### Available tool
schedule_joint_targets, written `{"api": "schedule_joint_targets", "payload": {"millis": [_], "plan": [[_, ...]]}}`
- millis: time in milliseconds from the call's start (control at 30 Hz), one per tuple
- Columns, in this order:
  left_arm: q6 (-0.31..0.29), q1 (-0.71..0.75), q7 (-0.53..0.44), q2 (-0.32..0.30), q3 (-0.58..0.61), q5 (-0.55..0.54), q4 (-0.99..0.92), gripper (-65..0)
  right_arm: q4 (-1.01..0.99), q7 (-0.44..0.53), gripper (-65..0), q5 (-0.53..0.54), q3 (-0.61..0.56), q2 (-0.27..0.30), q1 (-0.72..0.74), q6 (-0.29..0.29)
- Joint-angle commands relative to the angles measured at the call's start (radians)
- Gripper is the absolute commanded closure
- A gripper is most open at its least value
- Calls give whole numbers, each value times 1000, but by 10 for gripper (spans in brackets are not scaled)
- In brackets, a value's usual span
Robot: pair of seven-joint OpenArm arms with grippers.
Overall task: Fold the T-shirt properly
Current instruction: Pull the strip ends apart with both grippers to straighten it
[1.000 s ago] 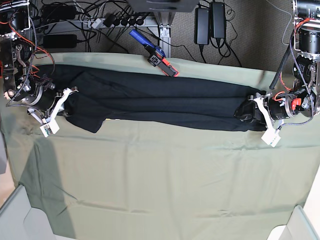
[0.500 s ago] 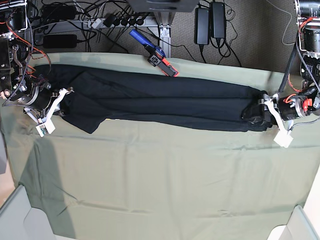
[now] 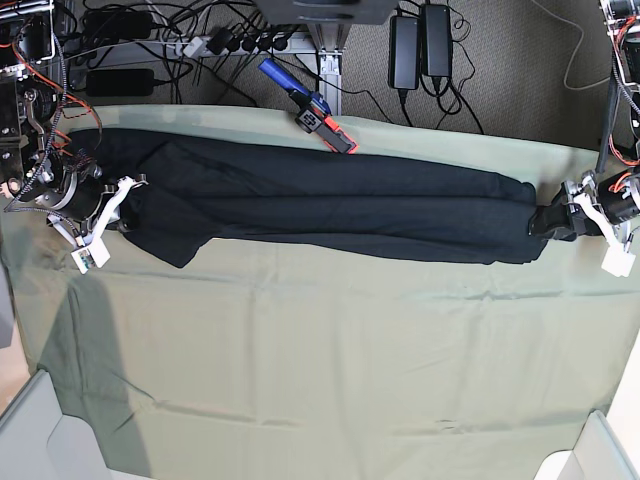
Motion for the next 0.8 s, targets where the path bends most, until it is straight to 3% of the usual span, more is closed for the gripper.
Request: {"api": "schedule_joint_targets", "payload": {"millis": [0,267,400,767], "plan": [[-5,-16,-35,-23,-9,-5,13,-409,6,-10,0,-7,13,20,8,0],[-5,-16,-89,-16,-8,40,-55,-409,6,-11,0,-7,13,20,8,0],[-5,-16,-84,18,-8,38,-90,-409,6,-10,0,-7,13,20,8,0],[-5,-17,-20,94,-8,-73,-89,-409,6,-10,0,-7,13,20,8,0]]}}
